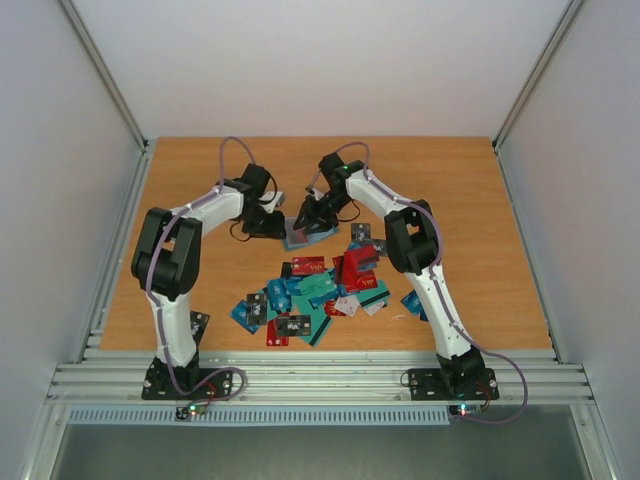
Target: Put the credit cards into the card holder
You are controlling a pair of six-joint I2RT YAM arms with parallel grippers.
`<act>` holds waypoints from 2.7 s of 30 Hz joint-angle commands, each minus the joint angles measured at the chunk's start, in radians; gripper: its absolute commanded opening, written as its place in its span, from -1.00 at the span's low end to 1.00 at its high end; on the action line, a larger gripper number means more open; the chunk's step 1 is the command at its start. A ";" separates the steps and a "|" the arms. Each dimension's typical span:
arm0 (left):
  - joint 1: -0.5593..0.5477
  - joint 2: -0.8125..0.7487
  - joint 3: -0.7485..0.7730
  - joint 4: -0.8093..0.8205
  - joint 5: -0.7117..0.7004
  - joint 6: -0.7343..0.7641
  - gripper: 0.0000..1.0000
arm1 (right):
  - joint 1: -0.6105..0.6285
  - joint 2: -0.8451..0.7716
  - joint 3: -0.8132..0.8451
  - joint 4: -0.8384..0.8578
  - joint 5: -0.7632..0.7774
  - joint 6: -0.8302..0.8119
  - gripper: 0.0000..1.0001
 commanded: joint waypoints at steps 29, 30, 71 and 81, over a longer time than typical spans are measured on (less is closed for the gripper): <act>0.031 -0.020 0.042 0.036 -0.340 -0.185 -0.01 | -0.008 0.005 -0.029 -0.055 0.005 -0.031 -0.25; 0.034 -0.036 0.038 0.032 -0.338 -0.186 -0.01 | -0.009 0.002 -0.028 -0.052 0.005 -0.026 -0.25; -0.288 -0.073 -0.106 0.189 0.332 -0.301 0.03 | -0.136 -0.844 -1.136 0.359 0.095 0.149 -0.38; -0.306 0.037 -0.056 0.207 0.343 -0.321 0.02 | -0.165 -0.778 -1.169 0.391 0.102 0.141 -0.49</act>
